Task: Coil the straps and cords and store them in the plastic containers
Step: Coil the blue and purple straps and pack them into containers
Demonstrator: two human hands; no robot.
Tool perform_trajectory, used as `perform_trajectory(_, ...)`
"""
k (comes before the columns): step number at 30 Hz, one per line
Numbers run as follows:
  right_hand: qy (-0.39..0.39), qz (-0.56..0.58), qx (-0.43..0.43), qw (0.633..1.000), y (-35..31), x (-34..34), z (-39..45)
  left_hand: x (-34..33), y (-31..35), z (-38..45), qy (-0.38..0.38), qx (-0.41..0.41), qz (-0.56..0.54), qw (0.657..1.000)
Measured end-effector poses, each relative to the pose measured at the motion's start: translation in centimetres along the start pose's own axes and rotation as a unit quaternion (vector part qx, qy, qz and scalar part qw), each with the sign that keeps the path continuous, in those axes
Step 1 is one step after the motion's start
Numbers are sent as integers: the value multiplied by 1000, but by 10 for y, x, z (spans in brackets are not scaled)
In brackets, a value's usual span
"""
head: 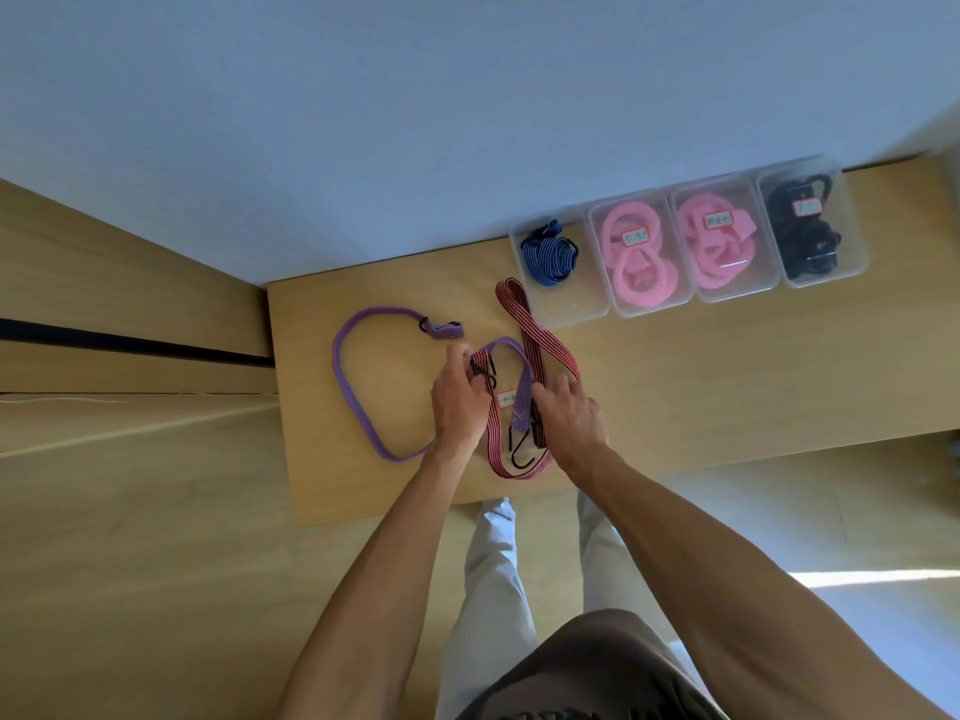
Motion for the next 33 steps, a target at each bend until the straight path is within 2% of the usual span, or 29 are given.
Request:
perform_trajectory(3,10,-19,20,1000,-6,5,-1,4,-2,0,17,12,13,1000)
perform_trajectory(7,6,-18,47,999,-18,-2,-5,-4,-2,3,-21,12,87,996)
perform_trajectory(11,0,0,40,999,-21,-7,-5,-9,0,2,-39,-6,88,995)
perform_trajectory(15,2,-8,37,999,-20,0,-2,-17,6,-5,-56,-53,101,992)
perform_trajectory(21,-17,8,62,998,-24,-6,-8,-26,11,-14,-69,-171,265,947)
perform_trajectory(26,-7,-90,138,986,-39,-2,-8,-31,16,-14,-77,-239,310,917)
perform_trajectory(29,-3,-122,188,975,-51,2,-5,-29,16,-14,-71,-239,294,923)
perform_trajectory(31,13,-137,185,973,-56,8,-3,-25,19,-17,-57,-236,263,934)
perform_trajectory(33,-7,-129,158,979,-57,6,1,-20,18,-18,-38,-224,233,946)
Point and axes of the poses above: each hand's wrist, its own z-axis towards the middle knuckle, its own x-axis out of the back of the hand, y = z × x, the point moved 10 cm from there along z, towards the middle knuckle, and after that the axes turned 12 degrees about z, right-handed, at the moved point
